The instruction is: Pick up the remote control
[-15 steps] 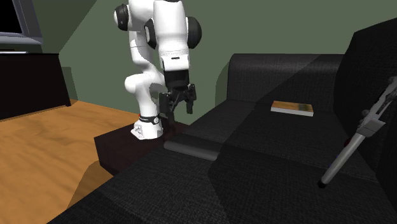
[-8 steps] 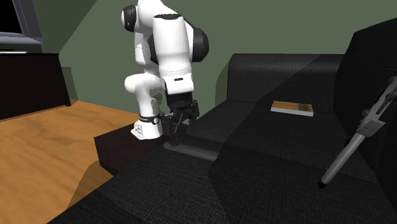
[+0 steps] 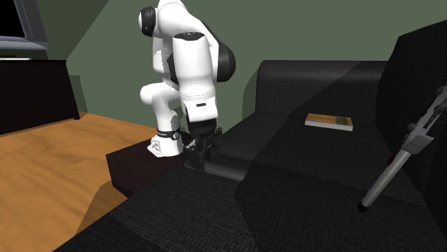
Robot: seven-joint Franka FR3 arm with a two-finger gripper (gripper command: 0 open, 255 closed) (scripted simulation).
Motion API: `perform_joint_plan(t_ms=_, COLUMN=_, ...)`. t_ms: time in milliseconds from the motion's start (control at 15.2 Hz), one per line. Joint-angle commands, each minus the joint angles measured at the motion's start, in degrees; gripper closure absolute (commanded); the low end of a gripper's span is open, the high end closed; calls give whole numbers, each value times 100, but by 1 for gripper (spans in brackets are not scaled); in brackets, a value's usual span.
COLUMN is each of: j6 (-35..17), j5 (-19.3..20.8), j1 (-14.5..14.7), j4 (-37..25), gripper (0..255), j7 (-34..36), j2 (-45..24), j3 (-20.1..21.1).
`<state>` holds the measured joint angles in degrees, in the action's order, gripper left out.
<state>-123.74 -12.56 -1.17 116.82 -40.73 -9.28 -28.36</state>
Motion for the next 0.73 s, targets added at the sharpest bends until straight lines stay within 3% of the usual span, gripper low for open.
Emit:
perform_joint_plan(t_ms=0, j6=-13, j5=-3, j1=0, j4=10, gripper=255, j7=-3, j2=-2, j3=1)
perform_joint_plan(t_ms=660, j6=116, j5=54, j1=12, j4=-63, gripper=255, j7=50, j2=69, j3=-10)
